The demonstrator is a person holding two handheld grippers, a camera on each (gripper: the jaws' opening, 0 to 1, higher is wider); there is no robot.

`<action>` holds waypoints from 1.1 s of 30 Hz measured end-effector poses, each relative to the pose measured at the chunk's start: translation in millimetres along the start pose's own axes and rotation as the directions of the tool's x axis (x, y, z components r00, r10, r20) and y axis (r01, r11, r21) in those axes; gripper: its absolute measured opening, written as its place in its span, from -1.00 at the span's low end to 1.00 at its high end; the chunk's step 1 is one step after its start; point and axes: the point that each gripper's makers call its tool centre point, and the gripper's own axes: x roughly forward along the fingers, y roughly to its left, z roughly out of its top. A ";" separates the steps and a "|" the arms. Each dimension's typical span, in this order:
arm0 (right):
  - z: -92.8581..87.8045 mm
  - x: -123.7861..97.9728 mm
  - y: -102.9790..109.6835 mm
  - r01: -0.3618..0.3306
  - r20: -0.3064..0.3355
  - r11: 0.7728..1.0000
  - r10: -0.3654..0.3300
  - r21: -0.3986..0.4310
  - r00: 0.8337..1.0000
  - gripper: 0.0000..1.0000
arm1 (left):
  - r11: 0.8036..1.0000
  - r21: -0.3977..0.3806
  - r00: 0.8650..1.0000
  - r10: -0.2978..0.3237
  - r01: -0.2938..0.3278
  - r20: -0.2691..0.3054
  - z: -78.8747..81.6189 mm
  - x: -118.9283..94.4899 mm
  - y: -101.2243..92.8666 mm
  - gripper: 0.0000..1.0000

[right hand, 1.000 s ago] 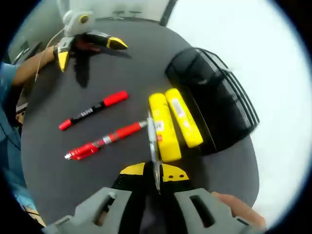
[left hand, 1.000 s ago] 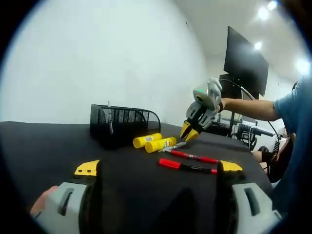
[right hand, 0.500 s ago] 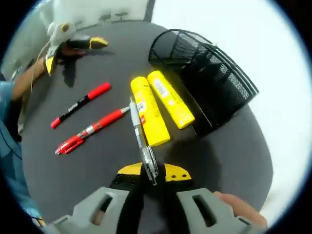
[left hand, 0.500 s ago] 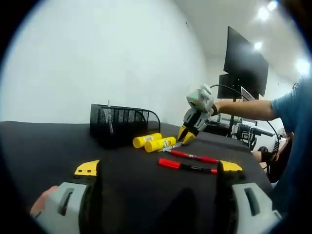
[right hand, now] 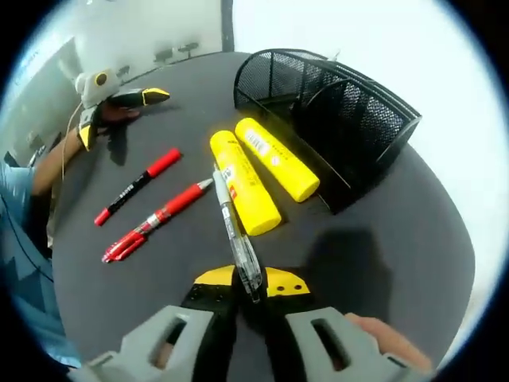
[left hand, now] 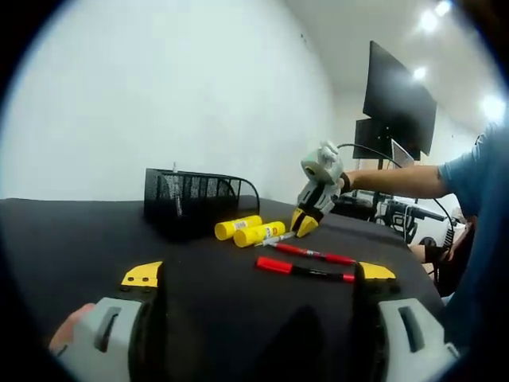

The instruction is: Pick up pens and glue sticks and place them into the holder.

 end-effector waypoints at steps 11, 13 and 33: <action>-9.4 -32.7 30.4 0.040 0.011 0.999 -0.040 -0.016 0.999 -0.84 | 1.000 0.001 1.000 -0.001 0.001 0.003 0.3 -0.6 -0.4 0.83; -14.2 -38.3 33.1 0.050 0.022 0.999 -0.050 0.009 0.999 -0.84 | 1.000 0.004 1.000 -0.001 0.001 -0.001 -0.4 -0.6 -0.9 0.83; -97.1 -91.5 64.5 0.178 0.027 0.959 -0.189 0.222 0.982 -0.84 | 1.000 0.007 1.000 0.001 -0.001 -0.001 -0.9 -1.6 0.4 0.83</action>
